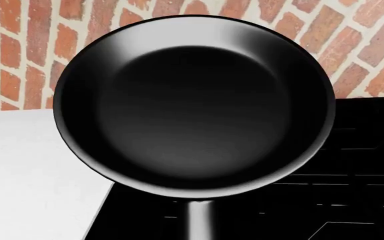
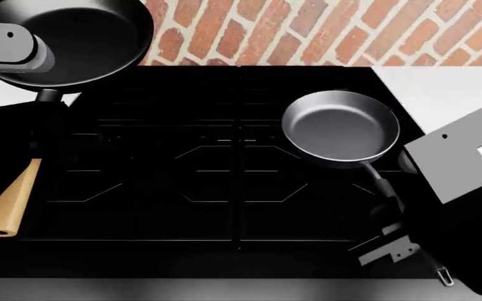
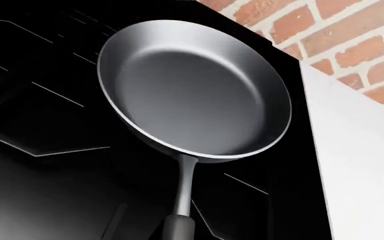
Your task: Place both pans onto different burners. Then place the sweet potato and the kebabs on different pans.
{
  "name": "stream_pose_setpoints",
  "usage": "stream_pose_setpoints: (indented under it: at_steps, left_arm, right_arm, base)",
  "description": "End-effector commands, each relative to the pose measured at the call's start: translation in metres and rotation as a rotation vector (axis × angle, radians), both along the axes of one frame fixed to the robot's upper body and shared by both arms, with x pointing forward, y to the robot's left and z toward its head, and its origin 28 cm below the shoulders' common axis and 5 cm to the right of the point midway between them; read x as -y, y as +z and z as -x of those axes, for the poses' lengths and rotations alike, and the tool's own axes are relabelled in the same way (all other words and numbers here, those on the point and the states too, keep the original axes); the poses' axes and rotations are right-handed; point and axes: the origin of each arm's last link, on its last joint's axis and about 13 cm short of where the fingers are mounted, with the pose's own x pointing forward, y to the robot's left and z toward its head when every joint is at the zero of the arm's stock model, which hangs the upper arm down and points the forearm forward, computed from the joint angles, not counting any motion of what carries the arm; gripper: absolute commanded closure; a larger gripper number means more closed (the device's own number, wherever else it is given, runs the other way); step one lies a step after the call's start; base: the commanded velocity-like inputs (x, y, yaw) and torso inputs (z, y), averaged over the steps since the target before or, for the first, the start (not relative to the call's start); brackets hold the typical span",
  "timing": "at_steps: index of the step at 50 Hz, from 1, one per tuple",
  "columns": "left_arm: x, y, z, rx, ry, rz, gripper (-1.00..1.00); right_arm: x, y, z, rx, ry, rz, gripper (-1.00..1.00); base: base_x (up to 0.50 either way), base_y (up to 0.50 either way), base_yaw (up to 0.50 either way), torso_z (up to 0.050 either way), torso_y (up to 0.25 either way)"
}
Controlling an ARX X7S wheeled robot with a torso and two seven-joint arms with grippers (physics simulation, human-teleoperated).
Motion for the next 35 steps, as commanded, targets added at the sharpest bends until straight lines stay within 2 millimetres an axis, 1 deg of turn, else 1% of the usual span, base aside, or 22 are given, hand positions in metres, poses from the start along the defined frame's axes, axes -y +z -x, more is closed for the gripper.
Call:
stream_pose_setpoints:
  at_steps: [1,13,35]
  left_arm:
    - [-0.007,0.026,0.002,0.174,0.081,0.03,1.0]
    - [-0.007,0.025,0.001,0.173,0.081,0.03,1.0]
    - [-0.008,0.024,0.001,0.173,0.081,0.034,1.0]
  right_arm:
    - [0.003,-0.003,-0.006,0.099,-0.063,0.015,1.0]
    - [0.0,-0.013,-0.011,0.085,-0.038,-0.009,1.0]
    - [0.001,-0.022,-0.015,0.065,-0.046,-0.017,1.0]
  base:
    - [0.0,0.0,0.0,0.011,0.012]
    - [0.0,0.0,0.0,0.002,0.007]
    - [0.0,0.0,0.0,0.002,0.006]
